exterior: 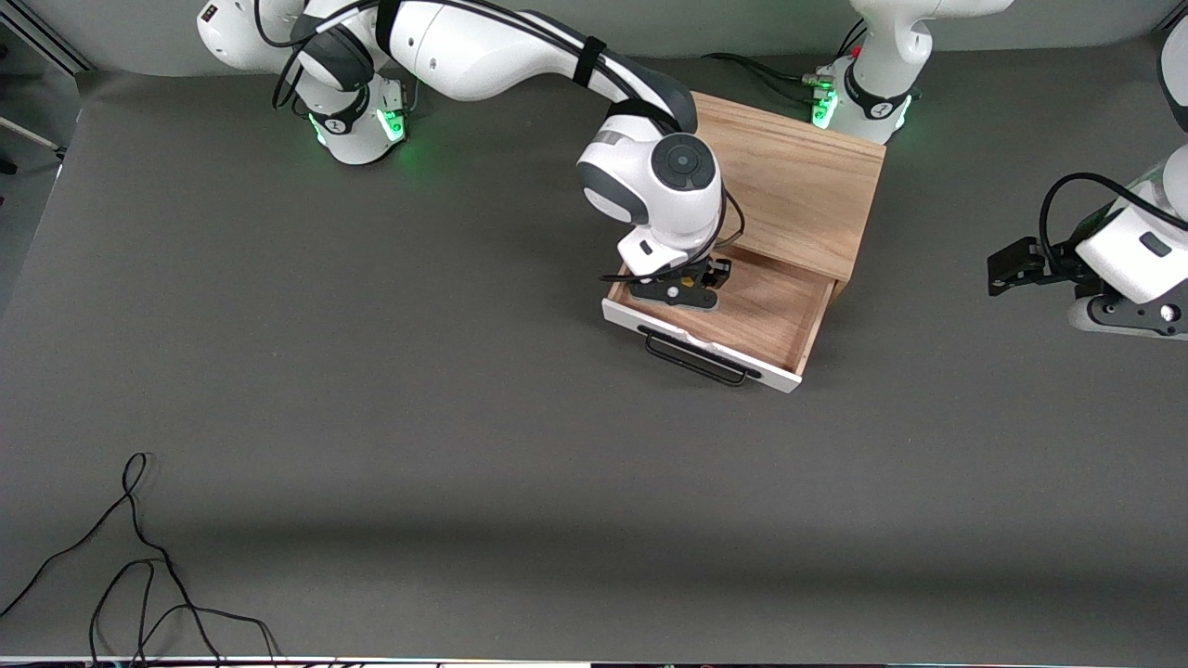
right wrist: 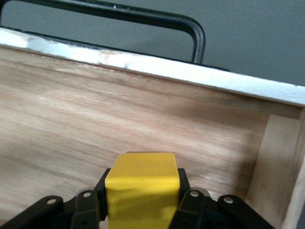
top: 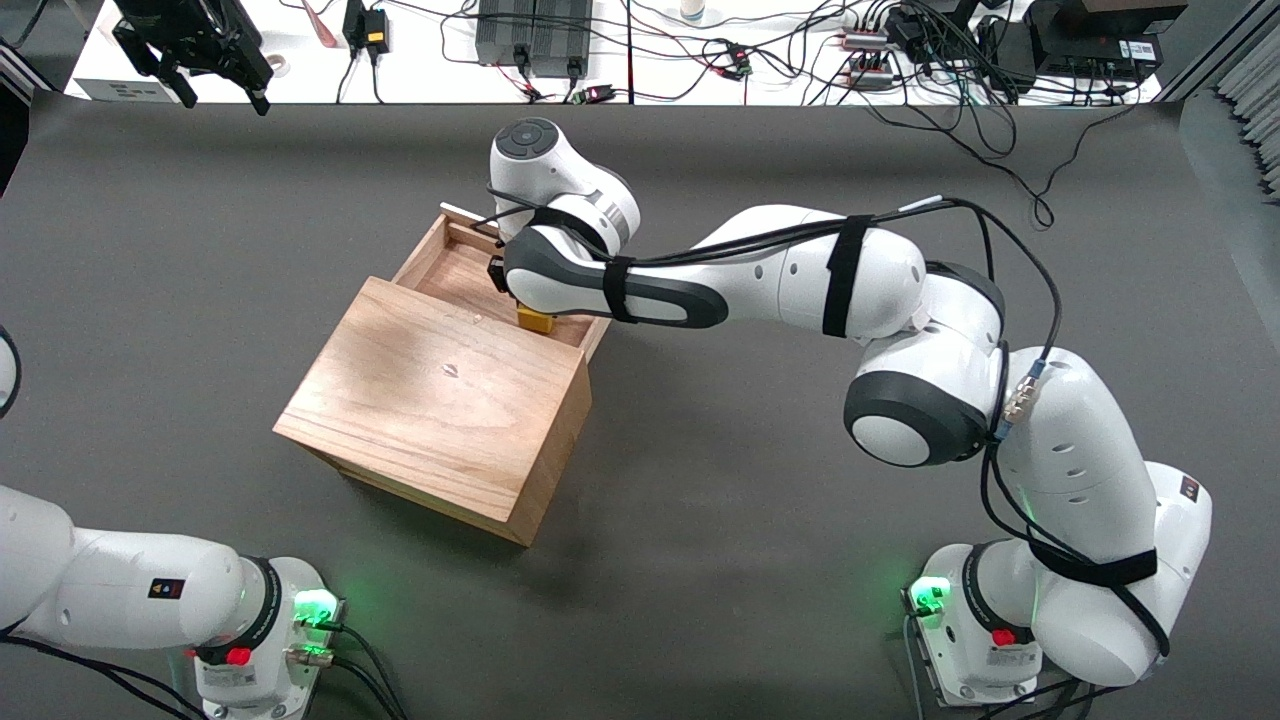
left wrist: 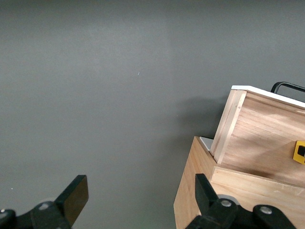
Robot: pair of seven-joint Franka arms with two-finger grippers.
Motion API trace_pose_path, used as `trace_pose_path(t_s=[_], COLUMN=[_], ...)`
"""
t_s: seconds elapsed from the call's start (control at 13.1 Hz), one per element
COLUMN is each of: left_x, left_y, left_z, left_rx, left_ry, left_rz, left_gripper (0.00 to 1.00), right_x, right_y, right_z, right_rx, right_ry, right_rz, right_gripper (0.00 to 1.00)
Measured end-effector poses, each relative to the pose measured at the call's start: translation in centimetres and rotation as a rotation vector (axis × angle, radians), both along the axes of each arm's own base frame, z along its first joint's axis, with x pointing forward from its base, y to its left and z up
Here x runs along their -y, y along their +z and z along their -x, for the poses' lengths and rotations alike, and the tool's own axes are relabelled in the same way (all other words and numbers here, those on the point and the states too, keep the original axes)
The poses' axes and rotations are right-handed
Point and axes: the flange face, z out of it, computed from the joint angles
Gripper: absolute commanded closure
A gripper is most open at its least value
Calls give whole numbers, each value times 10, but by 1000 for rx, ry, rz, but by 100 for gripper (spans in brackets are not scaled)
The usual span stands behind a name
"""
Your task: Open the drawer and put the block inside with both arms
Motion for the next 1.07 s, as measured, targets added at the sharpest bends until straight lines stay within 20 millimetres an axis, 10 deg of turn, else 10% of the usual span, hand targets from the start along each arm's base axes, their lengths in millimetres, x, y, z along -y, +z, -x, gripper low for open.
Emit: trace_pose_path(t_s=[0.69,1.07], left_x=[6,6], left_y=[-3,-3], left_z=[1,1], left_rx=[-5,-7], left_ry=[-10,-11], left_rz=[0,0], left_gripper=[0,0], right_x=[17,122], right_y=[102,224], right_z=[-22,-95], right_rx=[78,162], right_ry=[-37,-127], right_rz=[-56,-102], right_gripper=[0,0])
